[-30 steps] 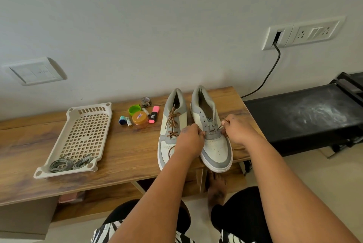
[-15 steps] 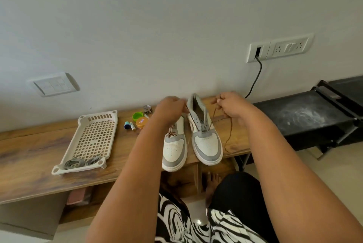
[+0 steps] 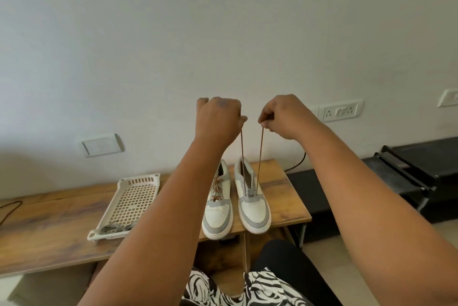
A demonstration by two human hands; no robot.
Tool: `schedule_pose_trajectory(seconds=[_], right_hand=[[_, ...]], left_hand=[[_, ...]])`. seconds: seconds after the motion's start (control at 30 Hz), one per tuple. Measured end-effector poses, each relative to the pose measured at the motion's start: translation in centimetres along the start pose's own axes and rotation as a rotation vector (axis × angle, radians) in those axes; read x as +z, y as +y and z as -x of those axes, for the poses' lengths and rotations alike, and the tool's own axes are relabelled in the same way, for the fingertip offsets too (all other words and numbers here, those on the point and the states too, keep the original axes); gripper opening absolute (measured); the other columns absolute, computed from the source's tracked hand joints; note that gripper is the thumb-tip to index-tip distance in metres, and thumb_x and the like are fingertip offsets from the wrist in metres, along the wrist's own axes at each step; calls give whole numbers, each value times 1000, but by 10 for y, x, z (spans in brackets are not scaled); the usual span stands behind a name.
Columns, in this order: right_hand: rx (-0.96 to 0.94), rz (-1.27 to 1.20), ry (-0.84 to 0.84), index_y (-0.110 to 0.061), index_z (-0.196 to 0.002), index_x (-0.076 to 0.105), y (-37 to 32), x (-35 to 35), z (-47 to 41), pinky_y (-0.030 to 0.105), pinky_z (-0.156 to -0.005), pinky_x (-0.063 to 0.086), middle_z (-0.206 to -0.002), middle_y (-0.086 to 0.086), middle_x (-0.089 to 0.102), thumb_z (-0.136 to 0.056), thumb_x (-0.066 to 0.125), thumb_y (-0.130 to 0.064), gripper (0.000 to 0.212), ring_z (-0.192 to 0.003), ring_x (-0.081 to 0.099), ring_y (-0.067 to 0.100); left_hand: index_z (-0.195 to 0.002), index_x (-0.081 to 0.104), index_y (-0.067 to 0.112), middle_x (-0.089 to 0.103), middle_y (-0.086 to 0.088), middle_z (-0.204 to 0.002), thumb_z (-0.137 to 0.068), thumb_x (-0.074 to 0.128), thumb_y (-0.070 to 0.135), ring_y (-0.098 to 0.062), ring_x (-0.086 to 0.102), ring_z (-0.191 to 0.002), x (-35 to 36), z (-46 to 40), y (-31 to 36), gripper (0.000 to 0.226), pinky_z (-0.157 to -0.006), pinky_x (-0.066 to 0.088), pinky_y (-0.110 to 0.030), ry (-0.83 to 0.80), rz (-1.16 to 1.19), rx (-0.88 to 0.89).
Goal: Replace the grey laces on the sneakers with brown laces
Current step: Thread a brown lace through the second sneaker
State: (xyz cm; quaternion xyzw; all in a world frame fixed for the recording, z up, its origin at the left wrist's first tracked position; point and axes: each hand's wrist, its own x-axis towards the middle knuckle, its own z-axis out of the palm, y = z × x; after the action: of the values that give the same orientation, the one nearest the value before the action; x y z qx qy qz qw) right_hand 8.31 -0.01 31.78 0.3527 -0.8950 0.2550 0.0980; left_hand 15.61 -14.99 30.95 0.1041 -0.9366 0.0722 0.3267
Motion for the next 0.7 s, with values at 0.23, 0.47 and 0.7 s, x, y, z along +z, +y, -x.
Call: schedule_pose_trajectory(seconds=[0.23,0.47,0.7], right_hand=[[-123,-165,270,-15,-90,76,0,-12,-5,15,-75,52,-87,-3,71,-82,77,-15,8,-77,64,7],[45,-568,401,-19,-92,73,1,-3,-6,9,-68,49,-79,-7,69,-79,81,-21,15,-74,64,0],[61,-810,435,-25,-85,74,1,6,-14,18,-80,52,-85,-11,73,-84,77,-22,4,-84,67,1]], left_hand=[[-82,71,21,70,9,-80,-81,78,33,-10,64,-77,5,0,21,15,-69,50,-24,48,707,-348],[-80,68,24,74,3,-75,-83,80,23,-11,71,-76,6,2,39,11,-74,56,-26,239,1294,-593],[-97,71,21,74,5,-88,-92,70,18,-7,70,-87,7,0,38,7,-79,53,-17,245,1377,-562]])
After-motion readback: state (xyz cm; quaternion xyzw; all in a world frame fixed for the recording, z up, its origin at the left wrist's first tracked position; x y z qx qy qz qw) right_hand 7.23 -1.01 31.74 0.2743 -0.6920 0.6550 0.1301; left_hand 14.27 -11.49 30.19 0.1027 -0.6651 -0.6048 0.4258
